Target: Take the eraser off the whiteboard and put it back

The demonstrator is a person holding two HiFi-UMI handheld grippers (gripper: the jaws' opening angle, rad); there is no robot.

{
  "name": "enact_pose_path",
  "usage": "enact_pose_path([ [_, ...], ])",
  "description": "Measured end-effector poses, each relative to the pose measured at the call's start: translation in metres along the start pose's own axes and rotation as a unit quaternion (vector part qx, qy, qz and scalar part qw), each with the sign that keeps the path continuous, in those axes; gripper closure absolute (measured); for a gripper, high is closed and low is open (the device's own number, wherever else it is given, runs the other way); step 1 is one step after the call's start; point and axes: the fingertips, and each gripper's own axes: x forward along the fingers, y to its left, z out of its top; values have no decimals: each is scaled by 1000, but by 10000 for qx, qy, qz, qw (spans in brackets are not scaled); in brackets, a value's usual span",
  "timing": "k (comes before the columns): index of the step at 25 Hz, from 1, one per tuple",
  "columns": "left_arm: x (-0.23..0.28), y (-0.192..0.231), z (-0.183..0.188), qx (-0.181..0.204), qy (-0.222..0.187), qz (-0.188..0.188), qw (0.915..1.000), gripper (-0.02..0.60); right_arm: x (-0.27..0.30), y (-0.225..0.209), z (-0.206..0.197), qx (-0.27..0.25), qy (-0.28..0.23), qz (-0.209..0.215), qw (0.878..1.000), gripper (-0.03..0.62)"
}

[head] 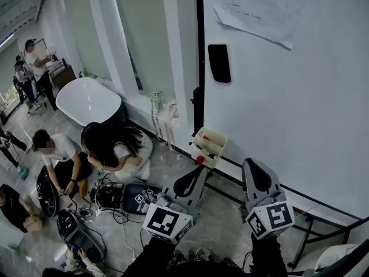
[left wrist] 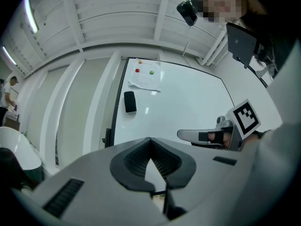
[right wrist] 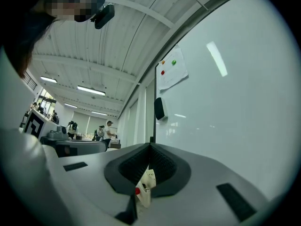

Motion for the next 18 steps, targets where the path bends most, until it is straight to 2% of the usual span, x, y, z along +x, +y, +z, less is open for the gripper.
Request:
enact_pose_path([
  [10,34,32,-10,37,112,152,9998,580,44,-22,-13,117,-3,90,9999,586],
  [14,46,45,-14,8,103,35,9999,580,58,-24,-17,126,-23,-1,9999,586],
  [18,64,57,-20,-73,107,-302,9995,580,73,-26,-18,30,-5,-246,9997,585],
])
